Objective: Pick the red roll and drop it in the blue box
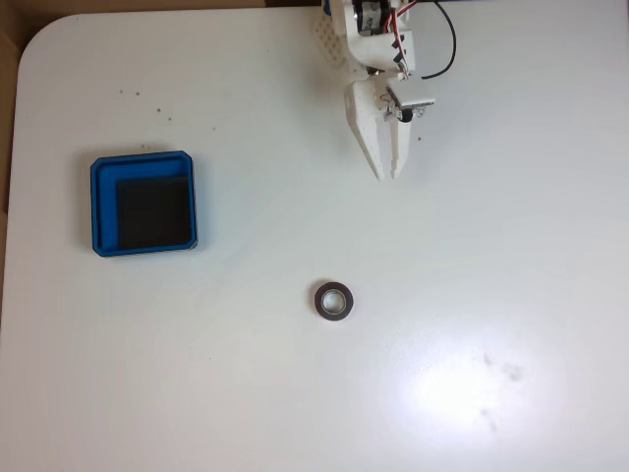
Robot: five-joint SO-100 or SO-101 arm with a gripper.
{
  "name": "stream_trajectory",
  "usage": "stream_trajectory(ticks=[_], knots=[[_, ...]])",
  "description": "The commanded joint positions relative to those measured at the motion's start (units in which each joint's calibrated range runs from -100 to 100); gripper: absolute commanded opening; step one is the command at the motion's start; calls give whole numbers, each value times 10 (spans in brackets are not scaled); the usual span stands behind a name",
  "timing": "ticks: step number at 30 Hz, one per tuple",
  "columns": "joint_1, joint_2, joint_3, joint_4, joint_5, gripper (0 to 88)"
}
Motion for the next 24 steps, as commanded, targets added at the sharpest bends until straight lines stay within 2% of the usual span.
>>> stream_trajectory(ticks=[1, 13, 24], knots=[[-1, -4, 8, -9, 3, 14], [6, -4, 8, -8, -1, 14], [178, -4, 8, -8, -2, 14]])
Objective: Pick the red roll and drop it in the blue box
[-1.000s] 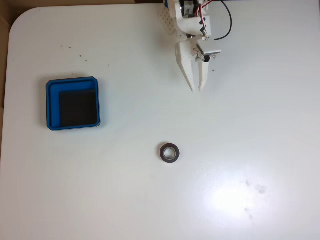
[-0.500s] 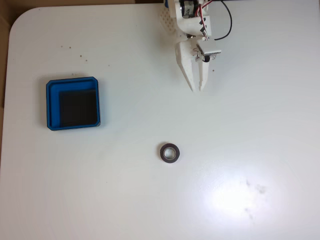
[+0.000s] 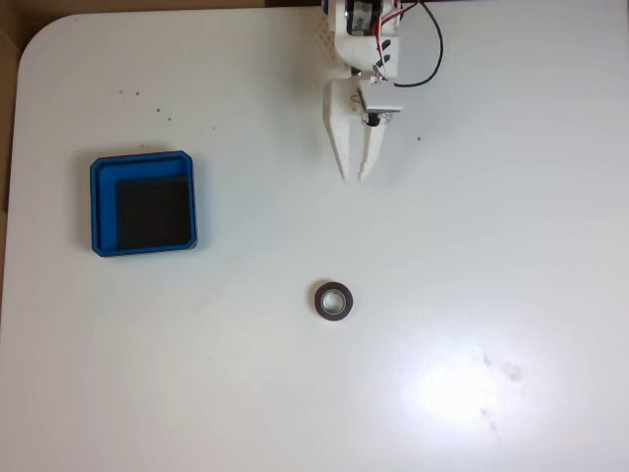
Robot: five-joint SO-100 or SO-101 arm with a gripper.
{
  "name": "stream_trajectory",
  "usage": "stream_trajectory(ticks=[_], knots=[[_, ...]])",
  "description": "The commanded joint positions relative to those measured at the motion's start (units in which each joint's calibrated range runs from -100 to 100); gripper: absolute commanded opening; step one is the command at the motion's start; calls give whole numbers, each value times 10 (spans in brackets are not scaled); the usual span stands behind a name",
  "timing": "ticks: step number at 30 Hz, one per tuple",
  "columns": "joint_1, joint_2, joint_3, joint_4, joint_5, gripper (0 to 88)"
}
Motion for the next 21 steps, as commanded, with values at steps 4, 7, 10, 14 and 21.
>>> stream_trajectory(ticks=[4, 7, 10, 14, 21], knots=[[71, -4, 8, -8, -1, 14], [71, -4, 8, -8, -1, 14], [71, -5, 8, -8, -2, 14], [68, -3, 5, -14, 3, 14], [55, 23, -42, -16, 4, 14]])
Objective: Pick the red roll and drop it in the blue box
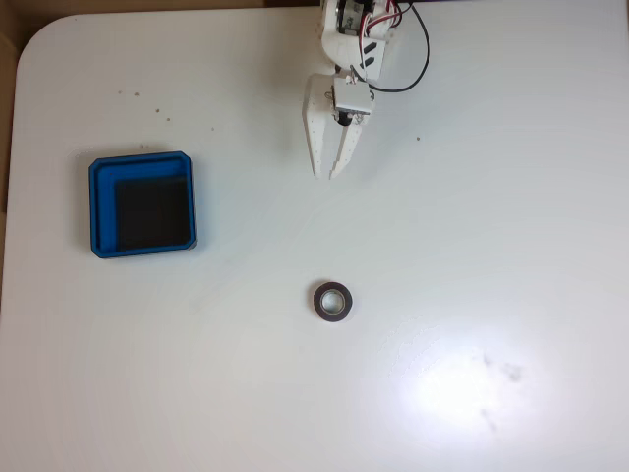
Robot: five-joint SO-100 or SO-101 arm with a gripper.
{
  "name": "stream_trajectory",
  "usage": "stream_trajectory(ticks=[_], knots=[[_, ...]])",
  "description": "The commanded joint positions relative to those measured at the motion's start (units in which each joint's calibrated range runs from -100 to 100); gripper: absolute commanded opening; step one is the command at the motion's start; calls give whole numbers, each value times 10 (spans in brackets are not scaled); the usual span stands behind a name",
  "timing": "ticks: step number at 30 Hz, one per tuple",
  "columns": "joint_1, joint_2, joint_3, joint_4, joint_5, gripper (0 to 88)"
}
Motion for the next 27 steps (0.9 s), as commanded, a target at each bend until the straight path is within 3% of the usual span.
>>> stream_trajectory(ticks=[1, 18, 27], knots=[[-14, 29, -45, -14, 4, 14], [-31, 473, -477, -14, -3, 15], [-40, 678, -609, -9, -2, 16]])
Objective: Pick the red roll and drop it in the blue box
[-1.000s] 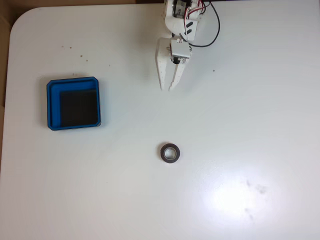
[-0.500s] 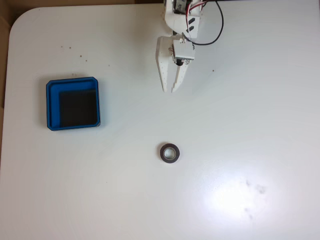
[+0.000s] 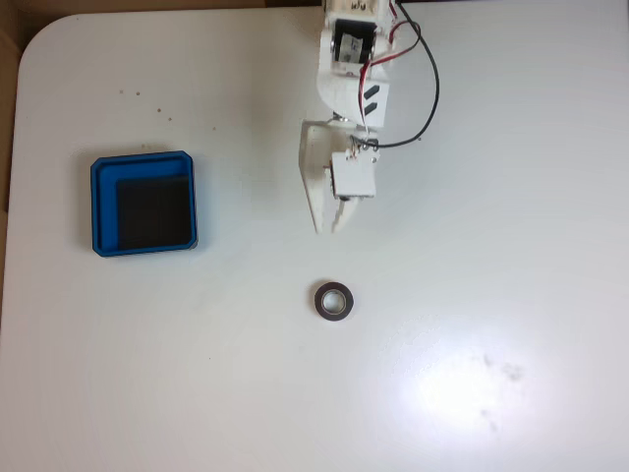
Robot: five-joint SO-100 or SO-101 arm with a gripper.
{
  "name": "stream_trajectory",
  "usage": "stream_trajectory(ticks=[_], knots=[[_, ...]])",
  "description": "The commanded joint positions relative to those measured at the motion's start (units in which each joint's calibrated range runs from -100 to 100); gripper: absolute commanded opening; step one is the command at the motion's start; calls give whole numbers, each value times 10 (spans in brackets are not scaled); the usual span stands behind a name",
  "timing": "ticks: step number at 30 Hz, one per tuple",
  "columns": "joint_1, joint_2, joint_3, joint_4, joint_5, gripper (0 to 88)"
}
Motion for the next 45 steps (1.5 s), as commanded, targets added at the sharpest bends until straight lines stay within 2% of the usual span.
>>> stream_trajectory(ticks=[1, 12, 25, 33, 36, 45], knots=[[-8, 75, -89, -8, -2, 16], [-3, 281, -262, 9, -2, 16], [-3, 469, -600, 357, -6, 15], [-9, 529, -651, 375, -106, 16], [-12, 542, -651, 375, -114, 29], [-22, 548, -652, 374, -141, 170]])
